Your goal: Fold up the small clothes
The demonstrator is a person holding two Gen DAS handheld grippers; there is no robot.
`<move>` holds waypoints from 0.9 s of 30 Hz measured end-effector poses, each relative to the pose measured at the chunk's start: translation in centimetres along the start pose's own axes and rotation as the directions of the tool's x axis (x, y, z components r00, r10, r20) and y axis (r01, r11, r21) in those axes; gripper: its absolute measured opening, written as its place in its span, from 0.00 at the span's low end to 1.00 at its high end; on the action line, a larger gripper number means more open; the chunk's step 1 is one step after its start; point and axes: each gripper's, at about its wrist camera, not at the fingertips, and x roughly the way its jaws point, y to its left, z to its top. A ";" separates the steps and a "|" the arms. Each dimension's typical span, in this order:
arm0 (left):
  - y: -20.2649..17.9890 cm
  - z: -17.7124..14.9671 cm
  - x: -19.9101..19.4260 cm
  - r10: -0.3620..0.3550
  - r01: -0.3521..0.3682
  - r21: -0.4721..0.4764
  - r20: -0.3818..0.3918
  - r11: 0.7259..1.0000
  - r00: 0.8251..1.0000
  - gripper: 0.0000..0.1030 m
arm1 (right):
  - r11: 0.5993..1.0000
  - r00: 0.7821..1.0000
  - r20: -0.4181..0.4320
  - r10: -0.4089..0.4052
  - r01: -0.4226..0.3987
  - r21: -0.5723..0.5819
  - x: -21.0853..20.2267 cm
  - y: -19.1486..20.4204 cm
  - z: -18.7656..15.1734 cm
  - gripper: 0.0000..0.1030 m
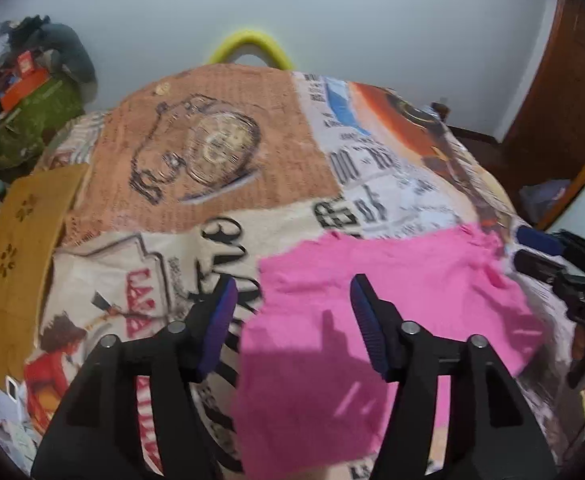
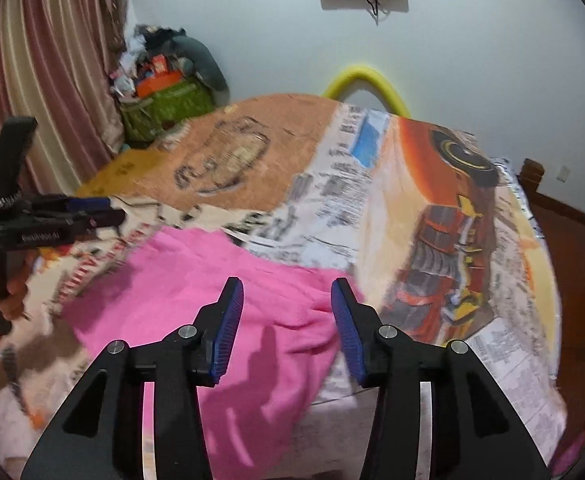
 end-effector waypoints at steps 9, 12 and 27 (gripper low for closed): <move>1.4 -3.9 2.3 -0.021 0.015 -0.058 -0.114 0.998 0.993 0.73 | 0.997 0.999 -0.033 0.004 -0.001 0.074 1.1 1.3 -3.3 0.57; 3.0 -4.7 3.5 -0.037 0.020 -0.120 -0.141 0.993 0.989 0.75 | 0.993 0.999 -0.044 -0.011 0.016 0.118 1.1 0.3 -4.3 0.58; 4.7 -4.0 7.4 -0.273 0.215 -0.301 -0.166 0.929 0.948 0.75 | 0.962 0.992 -0.101 0.078 -0.048 0.268 3.3 -3.1 -5.3 0.59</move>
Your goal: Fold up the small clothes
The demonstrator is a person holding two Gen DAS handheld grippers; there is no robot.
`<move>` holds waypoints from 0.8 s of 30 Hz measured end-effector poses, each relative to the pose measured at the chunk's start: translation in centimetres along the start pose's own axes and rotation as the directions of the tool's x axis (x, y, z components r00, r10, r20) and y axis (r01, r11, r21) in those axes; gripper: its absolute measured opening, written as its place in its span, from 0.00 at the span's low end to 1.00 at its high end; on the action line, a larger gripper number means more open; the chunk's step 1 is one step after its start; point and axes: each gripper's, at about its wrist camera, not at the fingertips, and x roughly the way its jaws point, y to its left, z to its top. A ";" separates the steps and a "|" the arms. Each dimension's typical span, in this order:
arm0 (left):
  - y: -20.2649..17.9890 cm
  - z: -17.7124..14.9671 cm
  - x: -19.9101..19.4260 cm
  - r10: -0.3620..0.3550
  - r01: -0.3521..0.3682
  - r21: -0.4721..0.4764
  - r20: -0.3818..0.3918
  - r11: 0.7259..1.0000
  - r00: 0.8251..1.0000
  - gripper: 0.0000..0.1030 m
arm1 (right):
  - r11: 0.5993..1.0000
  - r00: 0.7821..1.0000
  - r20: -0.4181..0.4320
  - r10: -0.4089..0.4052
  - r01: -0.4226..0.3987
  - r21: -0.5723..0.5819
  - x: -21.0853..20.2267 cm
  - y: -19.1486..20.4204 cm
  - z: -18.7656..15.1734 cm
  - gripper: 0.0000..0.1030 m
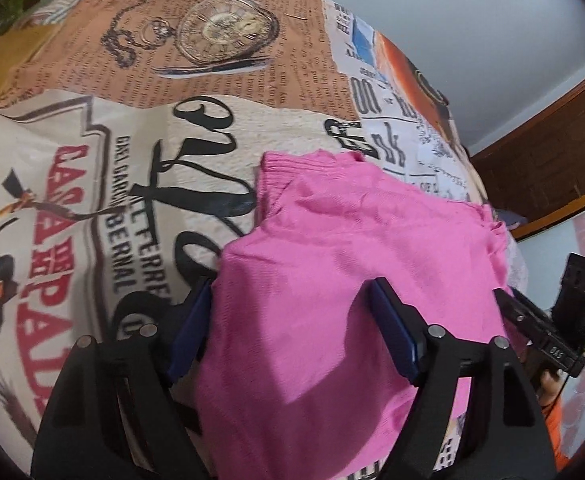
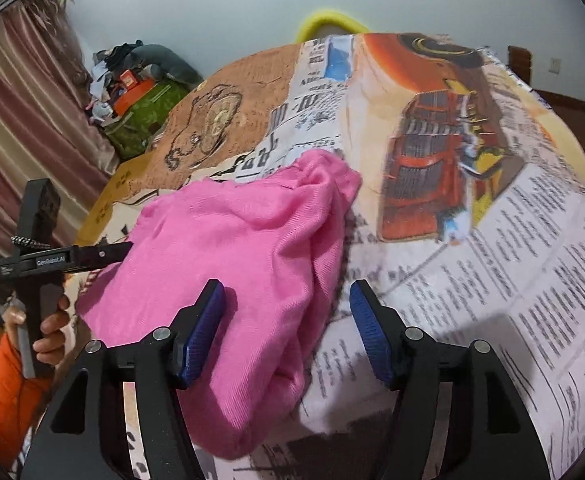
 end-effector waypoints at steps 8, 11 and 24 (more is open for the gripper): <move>-0.2 0.6 0.7 -0.084 0.083 -0.062 -0.022 0.995 0.996 0.53 | 0.997 0.998 -0.017 0.066 -0.066 0.038 1.6 0.1 0.3 0.22; -0.3 0.5 0.7 -0.134 0.130 -0.088 -0.040 0.988 0.990 0.22 | 0.996 0.997 -0.021 0.079 -0.079 0.041 1.5 0.6 0.2 0.13; -4.5 -2.2 -9.1 -0.050 0.041 0.074 0.114 0.996 0.992 0.16 | 0.992 0.996 0.049 0.079 -0.073 -0.101 -3.8 6.4 0.2 0.10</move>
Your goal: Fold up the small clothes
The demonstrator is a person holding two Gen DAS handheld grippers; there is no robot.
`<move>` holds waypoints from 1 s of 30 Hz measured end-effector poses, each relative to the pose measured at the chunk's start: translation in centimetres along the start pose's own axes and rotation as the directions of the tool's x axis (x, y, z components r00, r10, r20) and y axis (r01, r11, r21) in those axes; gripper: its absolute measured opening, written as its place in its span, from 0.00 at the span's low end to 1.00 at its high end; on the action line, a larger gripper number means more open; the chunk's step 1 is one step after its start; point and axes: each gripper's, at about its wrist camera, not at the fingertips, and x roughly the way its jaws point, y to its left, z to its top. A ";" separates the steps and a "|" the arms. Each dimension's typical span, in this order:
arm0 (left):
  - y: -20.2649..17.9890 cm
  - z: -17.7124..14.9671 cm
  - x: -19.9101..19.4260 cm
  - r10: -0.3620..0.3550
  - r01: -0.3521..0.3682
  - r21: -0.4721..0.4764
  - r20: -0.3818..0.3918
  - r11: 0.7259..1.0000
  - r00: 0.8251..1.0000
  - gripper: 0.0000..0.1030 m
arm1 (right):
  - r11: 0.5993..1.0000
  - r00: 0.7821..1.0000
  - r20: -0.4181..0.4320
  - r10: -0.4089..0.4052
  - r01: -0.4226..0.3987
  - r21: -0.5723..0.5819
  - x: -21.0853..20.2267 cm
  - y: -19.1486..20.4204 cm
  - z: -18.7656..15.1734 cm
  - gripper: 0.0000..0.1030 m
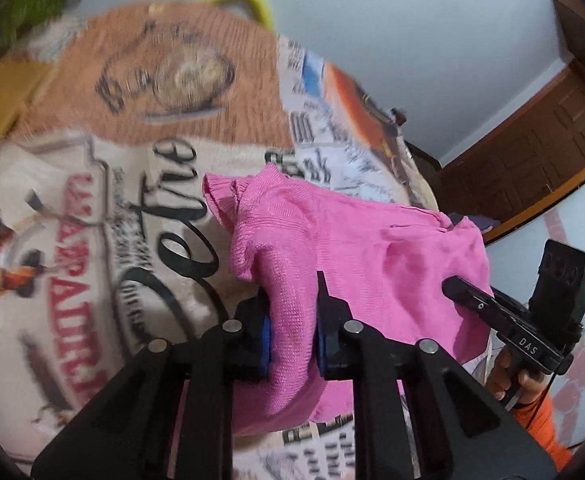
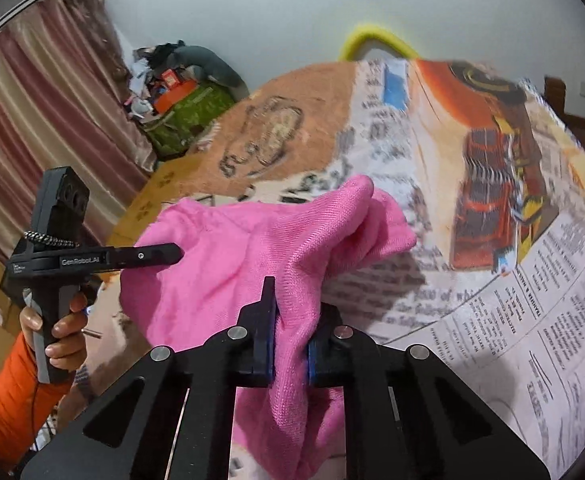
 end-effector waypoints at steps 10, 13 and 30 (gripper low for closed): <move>1.6 -2.1 -12.7 0.079 -0.083 0.021 0.143 0.996 0.987 0.16 | 0.995 0.997 0.067 0.045 -0.039 -0.089 -2.6 9.2 0.6 0.10; 3.2 -3.5 -14.9 0.118 -0.121 0.016 0.151 0.992 0.982 0.16 | 0.992 0.996 0.067 0.056 -0.047 -0.120 -2.1 11.9 0.6 0.09; 12.1 -10.6 -8.0 0.260 -0.261 -0.014 -0.060 0.965 0.964 0.17 | 0.998 0.987 -0.164 -0.007 -0.004 -0.067 8.6 12.6 -5.3 0.10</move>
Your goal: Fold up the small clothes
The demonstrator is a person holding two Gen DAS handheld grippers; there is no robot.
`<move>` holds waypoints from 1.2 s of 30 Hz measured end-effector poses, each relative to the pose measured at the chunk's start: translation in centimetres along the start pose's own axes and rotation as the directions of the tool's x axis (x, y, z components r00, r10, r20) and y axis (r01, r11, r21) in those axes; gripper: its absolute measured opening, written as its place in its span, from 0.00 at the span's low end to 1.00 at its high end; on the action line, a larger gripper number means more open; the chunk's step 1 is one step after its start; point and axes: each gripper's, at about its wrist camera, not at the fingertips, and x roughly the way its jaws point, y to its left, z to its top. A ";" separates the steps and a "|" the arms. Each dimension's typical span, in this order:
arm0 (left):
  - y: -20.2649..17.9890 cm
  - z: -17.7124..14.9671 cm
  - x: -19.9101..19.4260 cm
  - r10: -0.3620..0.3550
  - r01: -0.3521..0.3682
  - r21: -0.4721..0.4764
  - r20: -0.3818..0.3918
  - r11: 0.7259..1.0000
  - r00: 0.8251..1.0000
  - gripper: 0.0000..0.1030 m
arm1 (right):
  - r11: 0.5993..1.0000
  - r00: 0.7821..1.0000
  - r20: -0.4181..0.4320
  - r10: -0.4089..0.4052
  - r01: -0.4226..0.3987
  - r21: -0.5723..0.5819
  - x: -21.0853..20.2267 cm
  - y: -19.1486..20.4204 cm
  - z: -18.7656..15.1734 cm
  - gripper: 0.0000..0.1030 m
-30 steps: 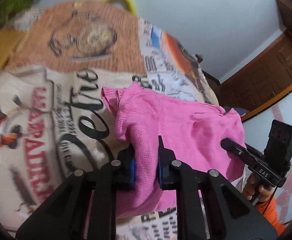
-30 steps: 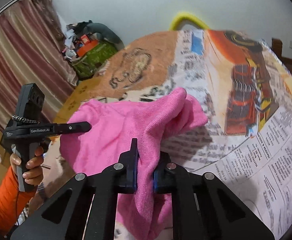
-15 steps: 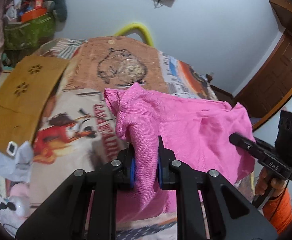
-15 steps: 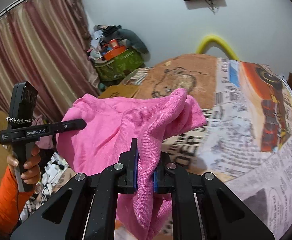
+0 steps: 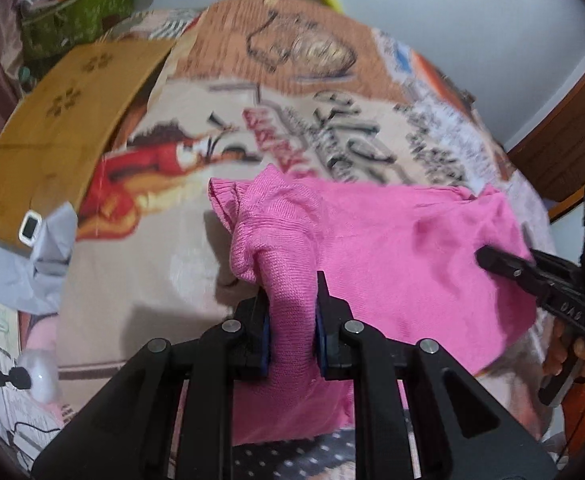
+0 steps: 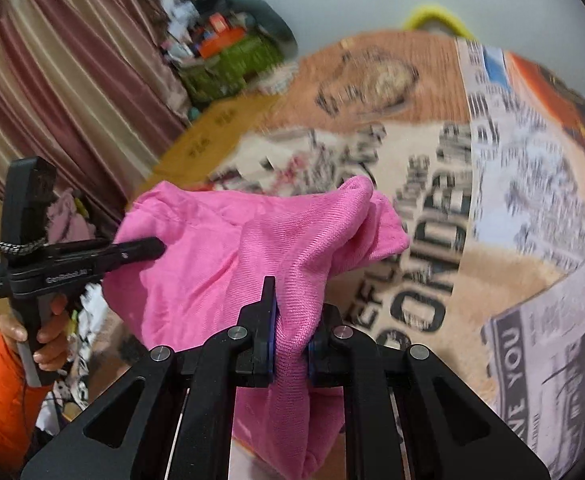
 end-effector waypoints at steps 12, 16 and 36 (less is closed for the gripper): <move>2.2 0.0 0.2 0.182 -0.183 0.014 0.040 0.983 0.982 0.37 | 0.993 0.993 -0.027 -0.115 0.115 -0.013 0.1 -1.6 -1.6 0.18; 2.2 1.0 -1.5 0.179 -0.183 0.041 0.092 0.982 0.980 0.38 | 0.985 0.988 0.017 -0.155 0.156 -0.067 -1.3 -1.1 -1.3 0.21; 2.4 2.4 4.7 0.178 -0.176 -0.043 0.058 0.983 0.982 0.38 | 0.987 0.987 0.034 -0.156 0.157 -0.020 3.0 -4.6 1.4 0.06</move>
